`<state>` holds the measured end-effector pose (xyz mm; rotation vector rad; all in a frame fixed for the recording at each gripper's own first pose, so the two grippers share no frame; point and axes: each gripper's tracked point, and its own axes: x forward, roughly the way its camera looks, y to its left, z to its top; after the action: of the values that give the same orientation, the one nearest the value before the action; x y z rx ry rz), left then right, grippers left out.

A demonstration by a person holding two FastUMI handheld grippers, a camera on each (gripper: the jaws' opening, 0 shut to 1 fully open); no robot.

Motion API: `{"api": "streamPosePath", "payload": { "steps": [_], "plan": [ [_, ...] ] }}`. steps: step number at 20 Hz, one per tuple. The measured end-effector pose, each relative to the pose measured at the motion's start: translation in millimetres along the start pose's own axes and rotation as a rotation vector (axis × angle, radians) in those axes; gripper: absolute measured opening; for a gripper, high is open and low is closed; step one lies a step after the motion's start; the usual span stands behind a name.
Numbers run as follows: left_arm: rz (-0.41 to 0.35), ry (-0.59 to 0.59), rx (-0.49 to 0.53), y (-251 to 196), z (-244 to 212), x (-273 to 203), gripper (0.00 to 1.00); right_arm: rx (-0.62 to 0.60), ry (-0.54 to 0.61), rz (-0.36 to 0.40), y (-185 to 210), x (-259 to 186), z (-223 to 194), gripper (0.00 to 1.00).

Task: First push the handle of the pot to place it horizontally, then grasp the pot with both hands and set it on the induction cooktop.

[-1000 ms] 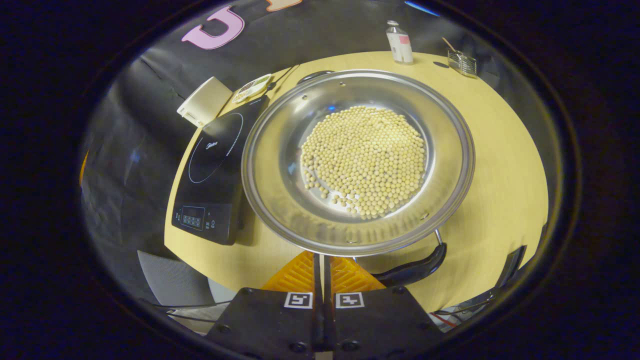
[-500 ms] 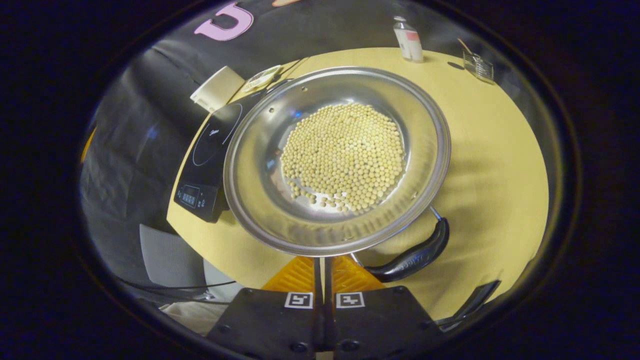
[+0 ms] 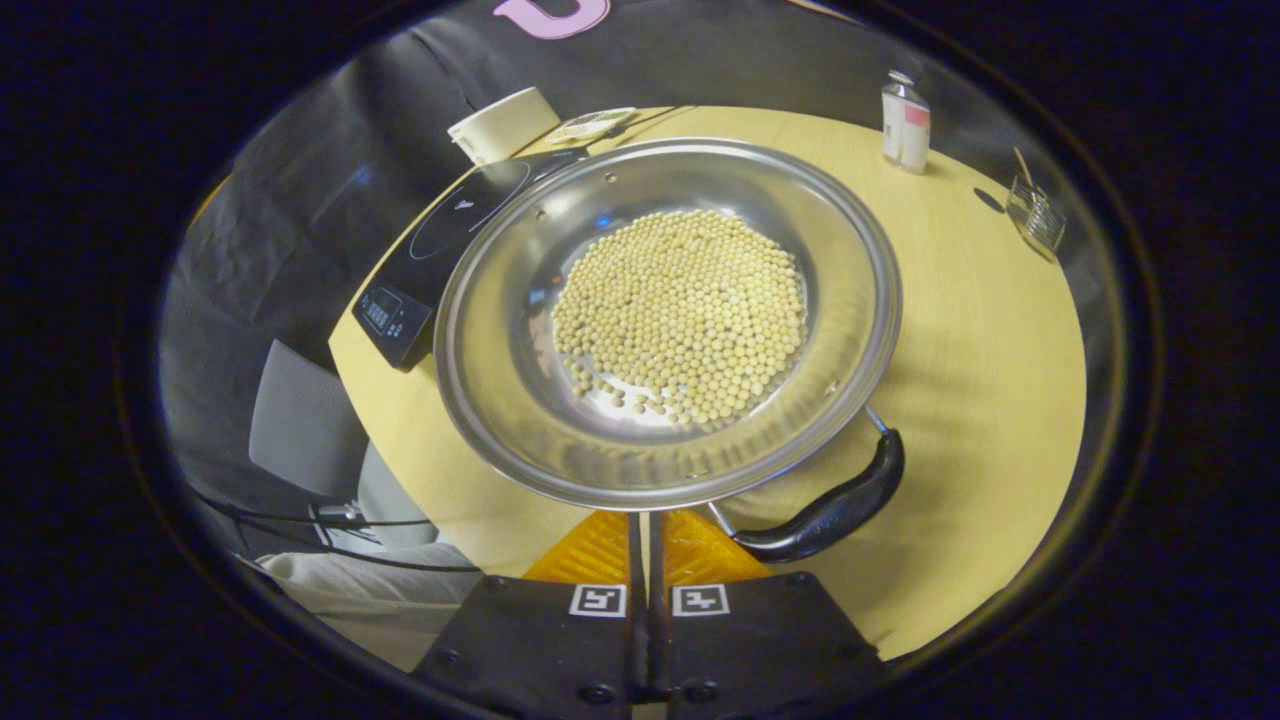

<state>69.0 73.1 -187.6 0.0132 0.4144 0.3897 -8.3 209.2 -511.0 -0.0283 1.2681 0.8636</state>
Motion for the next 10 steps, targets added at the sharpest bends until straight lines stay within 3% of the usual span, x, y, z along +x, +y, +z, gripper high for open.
{"api": "streamPosePath", "payload": {
  "steps": [10],
  "plan": [
    [-0.011, 0.014, -0.011, 16, -8, -13, 0.96, 0.136, -0.005, -0.127, -61, -5, 17, 0.03]
  ]
}}
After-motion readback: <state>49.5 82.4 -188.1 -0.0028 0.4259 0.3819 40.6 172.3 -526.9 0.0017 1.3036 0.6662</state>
